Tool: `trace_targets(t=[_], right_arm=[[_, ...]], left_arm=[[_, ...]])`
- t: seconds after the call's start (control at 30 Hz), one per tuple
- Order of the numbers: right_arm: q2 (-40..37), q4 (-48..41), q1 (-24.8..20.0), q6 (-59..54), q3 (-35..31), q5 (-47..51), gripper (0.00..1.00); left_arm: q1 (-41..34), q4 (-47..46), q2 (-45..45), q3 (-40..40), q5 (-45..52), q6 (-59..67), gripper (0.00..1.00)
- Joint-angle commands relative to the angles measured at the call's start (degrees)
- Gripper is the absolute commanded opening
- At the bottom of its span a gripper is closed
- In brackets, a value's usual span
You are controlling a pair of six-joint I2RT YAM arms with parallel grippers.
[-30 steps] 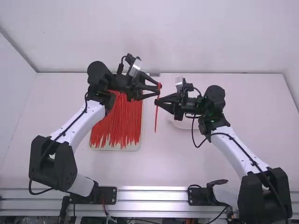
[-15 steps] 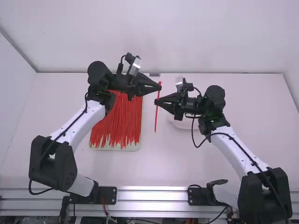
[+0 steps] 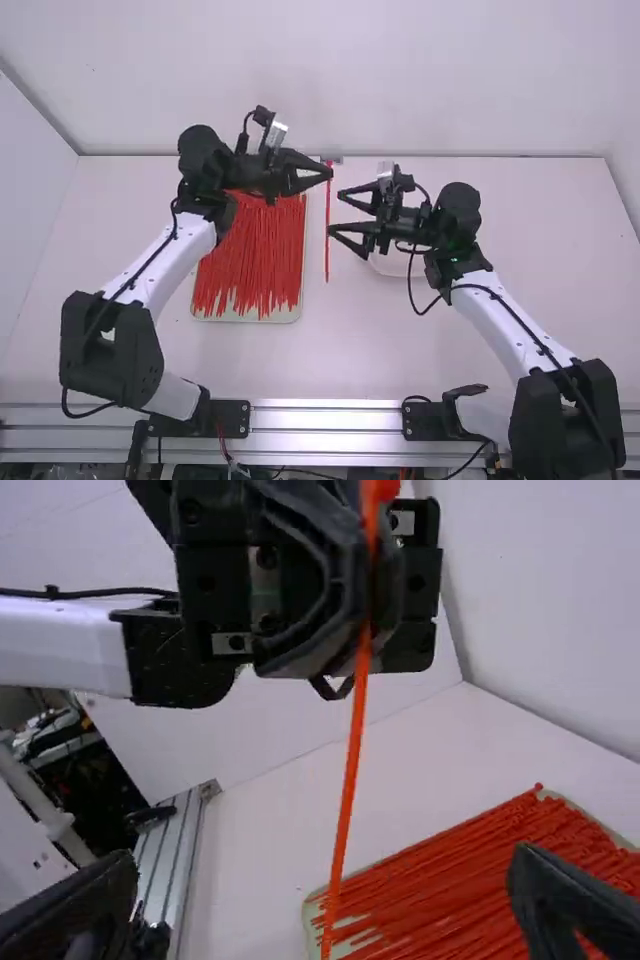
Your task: Fasten the cable tie
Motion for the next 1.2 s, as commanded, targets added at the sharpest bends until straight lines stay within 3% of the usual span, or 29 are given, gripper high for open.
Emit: trace_targets(t=[0.0, 0.2, 0.3, 0.47, 0.7, 1.17], right_arm=[[-0.02, 0.07, -0.11, 0.15, 0.2, 0.42, 0.98], [-0.02, -0.07, -1.95, -3.89, 0.15, 0.39, 0.98], [-0.02, -0.13, -2.93, -16.63, 0.15, 0.17, 0.98], [-0.04, 0.15, -3.19, -27.28, 0.15, 0.2, 0.98], [-0.02, 0.09, -1.92, -45.7, 0.13, 0.28, 0.98], [-0.02, 0.11, -0.68, -70.14, 0.15, 0.31, 0.98]], left_arm=[[1.57, -2.43, 0.07, 3.39, -1.64, 0.0, 0.02], [2.49, -14.29, 0.7, 8.33, -3.45, 6.05, 0.02], [2.45, -21.9, 2.91, 13.29, -5.01, 7.65, 0.02], [2.75, -28.94, 6.62, 19.5, -7.98, 5.4, 0.02], [3.02, -29.57, 12.09, 25.57, -5.53, -12.09, 0.02], [2.91, -25.53, 12.39, 25.51, 3.28, -34.82, 0.03]])
